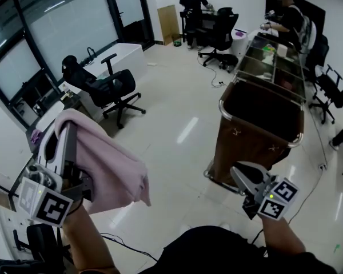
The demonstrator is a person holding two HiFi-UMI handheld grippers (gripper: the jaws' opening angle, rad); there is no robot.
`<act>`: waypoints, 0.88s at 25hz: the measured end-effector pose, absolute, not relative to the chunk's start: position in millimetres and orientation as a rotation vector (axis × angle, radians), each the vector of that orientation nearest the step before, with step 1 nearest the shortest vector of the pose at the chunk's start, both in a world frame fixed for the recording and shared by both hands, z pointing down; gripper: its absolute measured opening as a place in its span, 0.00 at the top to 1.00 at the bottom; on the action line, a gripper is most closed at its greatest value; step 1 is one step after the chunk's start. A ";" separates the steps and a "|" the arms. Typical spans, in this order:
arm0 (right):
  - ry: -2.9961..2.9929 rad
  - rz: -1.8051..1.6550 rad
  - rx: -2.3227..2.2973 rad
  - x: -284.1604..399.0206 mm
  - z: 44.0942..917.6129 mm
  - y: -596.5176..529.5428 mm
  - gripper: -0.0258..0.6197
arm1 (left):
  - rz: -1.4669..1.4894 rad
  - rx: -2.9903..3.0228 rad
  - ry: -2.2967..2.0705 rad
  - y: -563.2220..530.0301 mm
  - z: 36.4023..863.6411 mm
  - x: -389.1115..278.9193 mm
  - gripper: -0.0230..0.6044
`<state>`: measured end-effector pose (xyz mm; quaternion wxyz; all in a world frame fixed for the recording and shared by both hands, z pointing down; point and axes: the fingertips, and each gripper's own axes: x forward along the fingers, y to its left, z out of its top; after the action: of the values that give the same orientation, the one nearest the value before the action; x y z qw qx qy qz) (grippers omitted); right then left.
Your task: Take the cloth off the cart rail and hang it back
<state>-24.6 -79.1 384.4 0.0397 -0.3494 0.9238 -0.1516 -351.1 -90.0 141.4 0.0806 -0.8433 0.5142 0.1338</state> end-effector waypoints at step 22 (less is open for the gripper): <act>2.701 -0.414 -1.319 35.0 373.8 -80.2 0.86 | 0.056 -3.079 1.092 -129.1 347.3 -119.0 0.88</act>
<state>35.0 -80.2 373.8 0.0534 -0.4341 0.8889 -0.1363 -119.0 -129.1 347.3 -0.0627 -0.9405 0.3335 0.0170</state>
